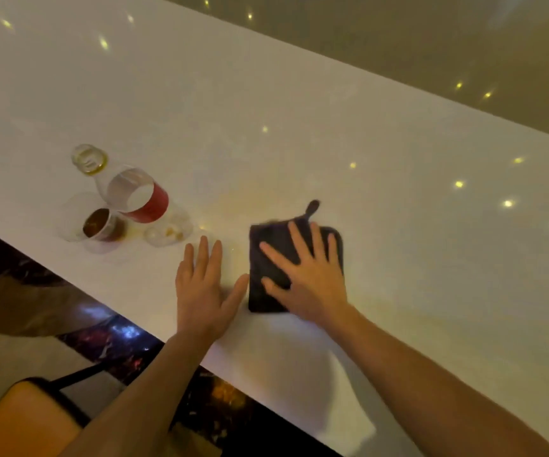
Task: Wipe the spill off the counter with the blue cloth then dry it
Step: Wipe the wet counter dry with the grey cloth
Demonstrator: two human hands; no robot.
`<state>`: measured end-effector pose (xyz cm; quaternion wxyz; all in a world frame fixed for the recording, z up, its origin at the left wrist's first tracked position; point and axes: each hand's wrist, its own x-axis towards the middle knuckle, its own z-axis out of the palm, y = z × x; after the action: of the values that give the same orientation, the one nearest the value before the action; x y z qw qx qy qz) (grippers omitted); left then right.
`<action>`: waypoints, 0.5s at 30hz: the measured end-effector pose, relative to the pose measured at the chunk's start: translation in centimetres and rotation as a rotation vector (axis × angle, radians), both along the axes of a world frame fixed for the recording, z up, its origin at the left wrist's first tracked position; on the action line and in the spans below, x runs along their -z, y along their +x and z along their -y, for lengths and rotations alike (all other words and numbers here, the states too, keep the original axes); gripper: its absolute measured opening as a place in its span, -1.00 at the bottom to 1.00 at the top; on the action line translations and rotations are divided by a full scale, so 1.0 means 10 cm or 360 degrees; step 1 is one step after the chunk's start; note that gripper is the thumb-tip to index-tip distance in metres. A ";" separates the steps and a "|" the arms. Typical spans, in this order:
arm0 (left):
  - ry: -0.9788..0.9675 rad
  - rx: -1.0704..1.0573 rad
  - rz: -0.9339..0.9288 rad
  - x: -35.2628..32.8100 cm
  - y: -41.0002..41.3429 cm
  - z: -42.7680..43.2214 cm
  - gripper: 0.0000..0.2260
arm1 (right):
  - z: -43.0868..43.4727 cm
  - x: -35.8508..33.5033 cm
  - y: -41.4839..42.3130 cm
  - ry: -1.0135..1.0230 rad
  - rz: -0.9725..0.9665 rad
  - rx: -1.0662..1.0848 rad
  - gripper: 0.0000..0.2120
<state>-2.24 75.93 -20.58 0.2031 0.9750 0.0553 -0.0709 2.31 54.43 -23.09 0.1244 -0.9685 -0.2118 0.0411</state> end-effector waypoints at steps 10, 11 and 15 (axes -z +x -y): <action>-0.0010 -0.0092 0.0068 0.01 0.15 -0.47 -0.47 | -0.68 -0.05 1.48 -0.0201 -0.0149 0.0324 -0.35; -0.0052 -0.0120 0.0089 -0.01 0.16 -0.51 -0.47 | -0.81 -0.06 1.31 -0.0185 -0.0133 0.0228 -0.36; -0.0162 -0.0290 0.0148 -0.11 0.13 -0.62 -0.46 | -1.29 -0.09 -0.02 0.0095 -0.0020 -0.0165 -0.39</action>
<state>-0.97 82.16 -19.44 0.2604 0.9566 0.1305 -0.0097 2.09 67.31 -22.21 0.1521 -0.9518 -0.2621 0.0473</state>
